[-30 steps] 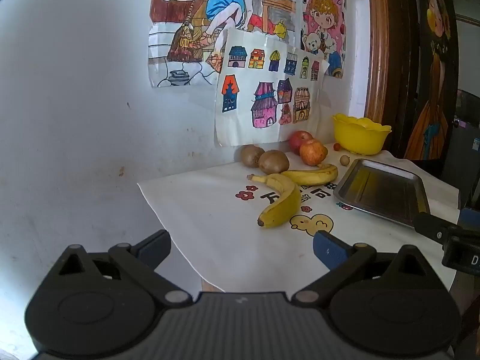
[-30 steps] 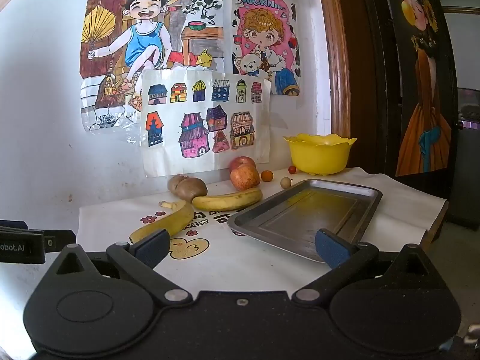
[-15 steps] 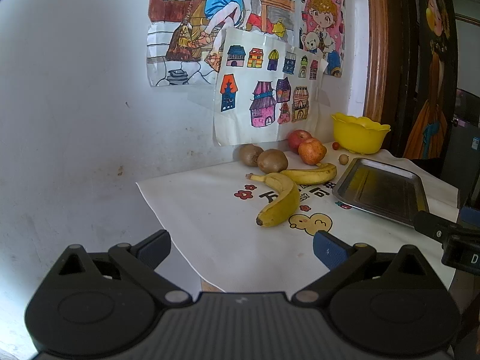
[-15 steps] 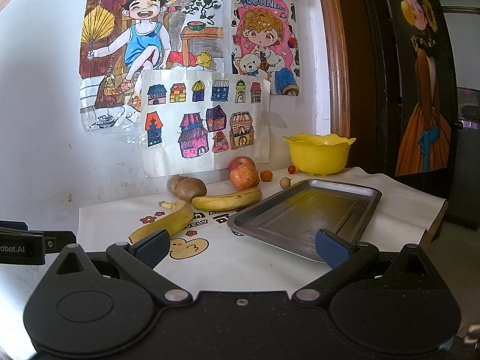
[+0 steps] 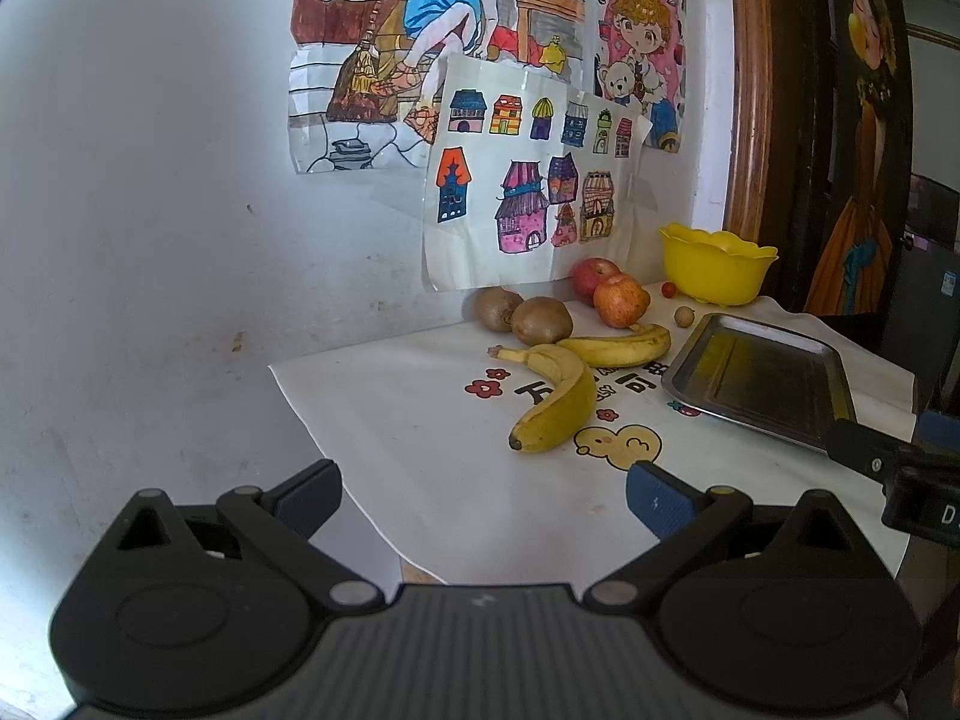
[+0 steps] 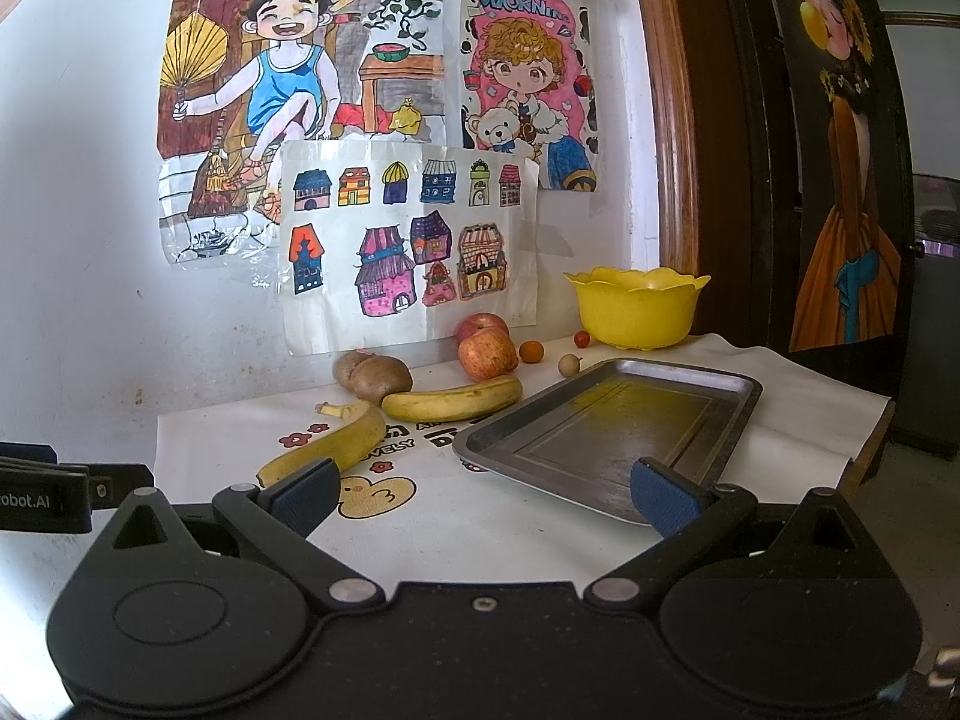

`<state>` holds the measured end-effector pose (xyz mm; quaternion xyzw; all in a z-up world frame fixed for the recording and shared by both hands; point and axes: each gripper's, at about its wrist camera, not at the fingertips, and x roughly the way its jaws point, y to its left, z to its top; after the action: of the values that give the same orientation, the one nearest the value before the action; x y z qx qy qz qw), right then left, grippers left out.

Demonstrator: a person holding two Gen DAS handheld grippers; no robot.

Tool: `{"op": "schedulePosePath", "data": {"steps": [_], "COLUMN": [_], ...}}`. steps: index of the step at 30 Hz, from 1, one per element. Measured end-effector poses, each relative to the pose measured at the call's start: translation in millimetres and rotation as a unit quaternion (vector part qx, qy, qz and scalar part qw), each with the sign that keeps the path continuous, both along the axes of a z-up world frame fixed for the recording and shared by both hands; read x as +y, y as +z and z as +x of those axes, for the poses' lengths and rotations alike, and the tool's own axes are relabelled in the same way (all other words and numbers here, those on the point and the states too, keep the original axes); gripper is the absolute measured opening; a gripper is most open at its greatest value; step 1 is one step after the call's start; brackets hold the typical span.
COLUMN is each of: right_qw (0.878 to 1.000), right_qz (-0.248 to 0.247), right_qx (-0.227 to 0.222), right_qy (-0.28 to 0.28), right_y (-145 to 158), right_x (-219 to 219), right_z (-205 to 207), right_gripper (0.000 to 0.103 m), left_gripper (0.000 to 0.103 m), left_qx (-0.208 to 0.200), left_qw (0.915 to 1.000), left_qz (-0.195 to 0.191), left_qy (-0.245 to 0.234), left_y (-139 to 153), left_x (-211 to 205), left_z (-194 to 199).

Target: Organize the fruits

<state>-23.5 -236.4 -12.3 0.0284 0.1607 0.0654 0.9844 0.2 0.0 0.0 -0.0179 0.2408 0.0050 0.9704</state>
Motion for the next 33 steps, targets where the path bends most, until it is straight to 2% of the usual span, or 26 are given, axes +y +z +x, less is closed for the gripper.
{"op": "schedulePosePath", "data": {"steps": [33], "right_qw": [1.000], "right_qz": [-0.004], "right_qx": [0.011], "right_qy": [0.000], "right_y": [-4], "right_x": [-2], "right_z": [11], "right_gripper": [0.102], "left_gripper": [0.103], "left_qx": [0.009], "left_qw": [1.0000], "left_qz": [0.002], "left_qy": [-0.002], "left_y": [-4], "left_x": [-6], "left_z": [6]}}
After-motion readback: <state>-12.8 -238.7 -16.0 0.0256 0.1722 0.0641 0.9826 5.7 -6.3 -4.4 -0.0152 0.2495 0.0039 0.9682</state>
